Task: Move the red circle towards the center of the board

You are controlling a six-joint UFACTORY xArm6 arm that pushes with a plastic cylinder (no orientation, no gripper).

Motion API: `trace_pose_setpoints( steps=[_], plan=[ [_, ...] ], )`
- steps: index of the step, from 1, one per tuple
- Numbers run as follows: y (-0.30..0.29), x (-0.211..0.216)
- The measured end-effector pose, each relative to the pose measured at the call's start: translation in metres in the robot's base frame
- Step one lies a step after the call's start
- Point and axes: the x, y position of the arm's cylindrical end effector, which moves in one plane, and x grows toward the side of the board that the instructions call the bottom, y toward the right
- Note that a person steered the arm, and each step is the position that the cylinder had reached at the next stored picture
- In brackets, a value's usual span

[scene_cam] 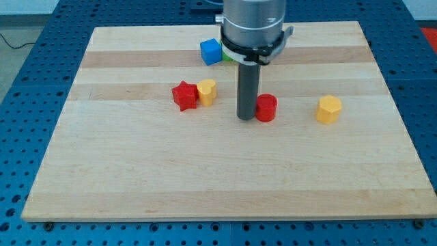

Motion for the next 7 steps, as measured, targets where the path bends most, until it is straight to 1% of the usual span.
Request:
trace_pose_setpoints(
  steps=[1,2,3,4,5,6,7],
  plan=[
    [0.017,0.024],
    [0.063,0.039],
    [0.094,0.017],
    [0.063,0.000],
    [0.039,-0.002],
    [0.048,0.017],
    [0.048,0.028]
  ],
)
